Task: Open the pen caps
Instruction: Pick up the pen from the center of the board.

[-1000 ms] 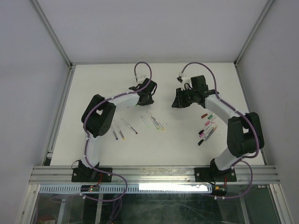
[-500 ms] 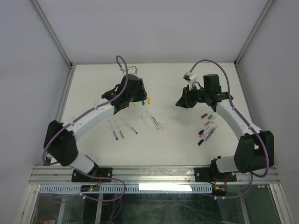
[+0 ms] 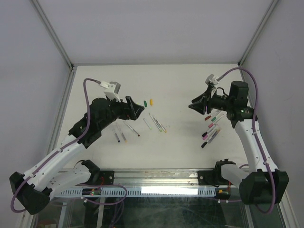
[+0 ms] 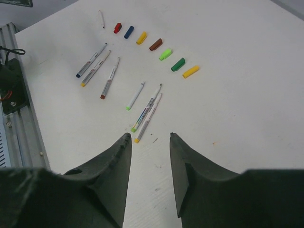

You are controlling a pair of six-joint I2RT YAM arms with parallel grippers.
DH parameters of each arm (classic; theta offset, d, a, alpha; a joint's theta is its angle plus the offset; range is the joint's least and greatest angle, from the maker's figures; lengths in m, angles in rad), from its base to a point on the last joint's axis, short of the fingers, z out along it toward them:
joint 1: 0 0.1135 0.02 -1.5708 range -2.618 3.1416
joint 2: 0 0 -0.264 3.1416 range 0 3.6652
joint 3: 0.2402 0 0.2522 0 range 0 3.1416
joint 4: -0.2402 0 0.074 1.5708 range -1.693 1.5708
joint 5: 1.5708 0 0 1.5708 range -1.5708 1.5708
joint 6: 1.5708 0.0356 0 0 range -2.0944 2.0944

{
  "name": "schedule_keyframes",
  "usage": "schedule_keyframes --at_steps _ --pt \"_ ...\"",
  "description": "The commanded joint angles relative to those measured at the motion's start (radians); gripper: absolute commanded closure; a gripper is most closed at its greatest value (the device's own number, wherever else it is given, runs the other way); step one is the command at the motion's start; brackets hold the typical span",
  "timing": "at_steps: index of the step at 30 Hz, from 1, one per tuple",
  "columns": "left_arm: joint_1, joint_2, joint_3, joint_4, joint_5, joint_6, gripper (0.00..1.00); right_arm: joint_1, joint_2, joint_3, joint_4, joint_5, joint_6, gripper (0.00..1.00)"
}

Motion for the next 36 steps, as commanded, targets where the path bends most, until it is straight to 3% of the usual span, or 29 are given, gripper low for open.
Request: schedule_keyframes --at_steps 1,4,7,13,16,24,31,34,36 --pt "-0.003 -0.131 -0.052 0.058 0.057 0.026 0.11 -0.023 -0.032 -0.016 0.055 -0.104 -0.068 0.59" --pt "-0.003 -0.218 -0.102 0.071 0.041 0.022 0.02 -0.026 -0.026 -0.013 0.029 -0.128 -0.126 0.58" --pt "-0.004 -0.307 -0.151 0.089 0.033 0.022 0.01 -0.026 -0.021 -0.014 -0.005 -0.168 -0.223 0.55" --pt "-0.003 -0.393 -0.214 0.1 0.065 0.009 0.01 -0.025 -0.019 -0.024 -0.26 -0.244 -0.711 0.26" --pt "-0.003 -0.402 -0.247 0.115 0.075 -0.009 0.01 -0.026 -0.003 -0.001 -0.384 -0.203 -0.893 0.19" --pt "-0.004 -0.426 -0.364 0.164 0.077 -0.039 0.01 -0.034 0.136 0.077 -0.674 -0.044 -1.288 0.25" --pt "-0.004 -0.481 -0.456 0.265 0.084 -0.024 0.01 -0.155 0.242 0.14 -0.775 0.156 -1.504 0.26" --pt "-0.004 -0.485 -0.476 0.276 0.086 -0.026 0.01 -0.222 0.299 0.17 -0.862 0.281 -1.686 0.3" --pt "-0.003 -0.484 -0.491 0.296 0.088 -0.027 0.01 -0.257 0.328 0.179 -0.835 0.344 -1.722 0.3"
